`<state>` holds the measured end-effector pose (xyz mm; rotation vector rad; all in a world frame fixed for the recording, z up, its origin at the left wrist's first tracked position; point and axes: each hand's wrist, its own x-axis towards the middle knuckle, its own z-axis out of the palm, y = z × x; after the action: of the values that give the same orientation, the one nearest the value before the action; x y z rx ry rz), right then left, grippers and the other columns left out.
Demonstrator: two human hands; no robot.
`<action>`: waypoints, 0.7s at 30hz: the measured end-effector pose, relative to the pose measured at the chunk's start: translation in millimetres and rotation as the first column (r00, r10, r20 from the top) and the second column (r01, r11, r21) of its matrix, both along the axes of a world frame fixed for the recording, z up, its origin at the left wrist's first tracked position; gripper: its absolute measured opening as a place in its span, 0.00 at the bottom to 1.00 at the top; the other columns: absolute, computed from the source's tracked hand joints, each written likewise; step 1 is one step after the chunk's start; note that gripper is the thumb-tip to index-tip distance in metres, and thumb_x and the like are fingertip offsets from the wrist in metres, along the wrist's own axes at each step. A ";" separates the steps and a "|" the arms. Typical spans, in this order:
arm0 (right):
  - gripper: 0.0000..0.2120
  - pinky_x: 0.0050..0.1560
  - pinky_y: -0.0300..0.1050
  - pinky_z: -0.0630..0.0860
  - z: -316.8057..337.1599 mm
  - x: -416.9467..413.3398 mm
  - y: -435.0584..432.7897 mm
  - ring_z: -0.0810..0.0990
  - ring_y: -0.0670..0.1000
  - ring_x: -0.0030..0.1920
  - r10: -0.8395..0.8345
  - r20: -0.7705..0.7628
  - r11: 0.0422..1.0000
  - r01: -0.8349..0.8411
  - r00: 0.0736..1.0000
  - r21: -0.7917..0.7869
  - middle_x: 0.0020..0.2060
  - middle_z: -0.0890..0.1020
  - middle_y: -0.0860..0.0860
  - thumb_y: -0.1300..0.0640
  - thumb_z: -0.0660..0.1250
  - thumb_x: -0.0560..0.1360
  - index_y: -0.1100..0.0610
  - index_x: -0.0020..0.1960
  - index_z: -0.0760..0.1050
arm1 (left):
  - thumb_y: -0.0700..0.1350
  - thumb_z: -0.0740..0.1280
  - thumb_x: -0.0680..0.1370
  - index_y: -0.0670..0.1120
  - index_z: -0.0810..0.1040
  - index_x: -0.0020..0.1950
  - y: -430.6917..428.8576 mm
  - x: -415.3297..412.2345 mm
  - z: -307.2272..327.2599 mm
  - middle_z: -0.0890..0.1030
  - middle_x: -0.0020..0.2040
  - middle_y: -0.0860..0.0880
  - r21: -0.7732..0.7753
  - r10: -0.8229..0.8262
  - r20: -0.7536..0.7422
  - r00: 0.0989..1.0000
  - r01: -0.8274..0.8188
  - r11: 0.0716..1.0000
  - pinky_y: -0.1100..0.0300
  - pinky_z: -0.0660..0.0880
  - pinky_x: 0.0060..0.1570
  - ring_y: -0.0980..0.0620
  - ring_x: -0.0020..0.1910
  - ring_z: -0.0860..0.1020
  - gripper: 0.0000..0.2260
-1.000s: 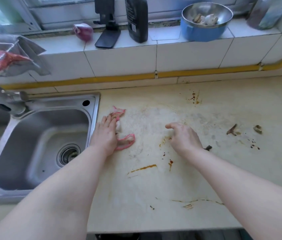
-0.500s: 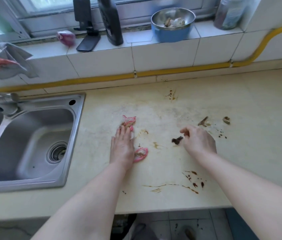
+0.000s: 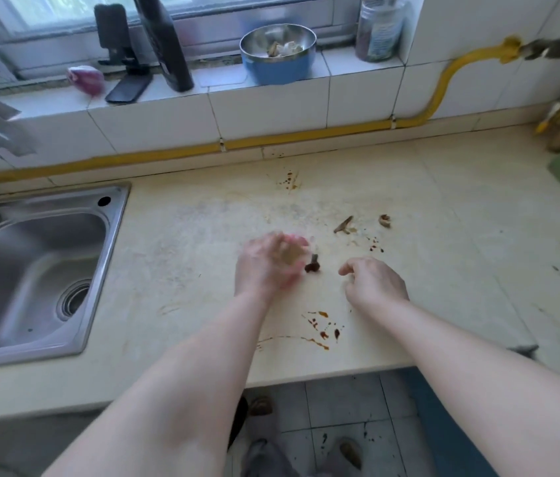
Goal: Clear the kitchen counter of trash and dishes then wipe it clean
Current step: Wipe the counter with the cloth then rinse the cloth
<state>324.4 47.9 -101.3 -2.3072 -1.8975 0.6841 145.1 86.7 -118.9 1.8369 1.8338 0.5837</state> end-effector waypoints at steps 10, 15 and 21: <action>0.20 0.55 0.44 0.73 -5.1 -56.2 -3.5 0.76 0.50 0.61 0.153 -0.070 0.987 -0.150 0.986 0.050 0.63 0.76 0.45 0.64 0.58 0.75 0.46 0.61 0.75 | 0.56 0.63 0.77 0.50 0.72 0.66 -68.6 -180.2 -30.4 0.73 0.66 0.45 -0.104 0.447 -0.366 0.816 -0.513 0.852 0.45 0.70 0.64 0.40 0.63 0.72 0.20; 0.21 0.55 0.44 0.72 -8.7 -75.8 -7.0 0.75 0.51 0.62 0.192 -0.098 0.981 -0.190 0.977 0.033 0.63 0.76 0.45 0.65 0.57 0.75 0.46 0.60 0.76 | 0.40 0.59 0.79 0.54 0.66 0.75 -83.7 -151.8 -29.9 0.64 0.66 0.46 -0.116 0.403 -0.234 0.885 -0.437 0.892 0.52 0.69 0.64 0.42 0.62 0.71 0.24; 0.20 0.55 0.44 0.72 -8.6 -75.6 -13.8 0.75 0.51 0.62 0.203 -0.102 0.978 -0.198 0.974 0.058 0.63 0.76 0.45 0.64 0.57 0.75 0.46 0.60 0.76 | 0.42 0.60 0.79 0.56 0.64 0.76 -92.6 -93.3 -26.9 0.65 0.67 0.47 -0.153 0.251 -0.233 0.940 -0.290 0.945 0.55 0.69 0.63 0.45 0.63 0.71 0.25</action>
<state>248.8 34.2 -109.9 -2.0253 -2.0911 0.7564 51.7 -5.9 -145.8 1.5840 2.2243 0.3050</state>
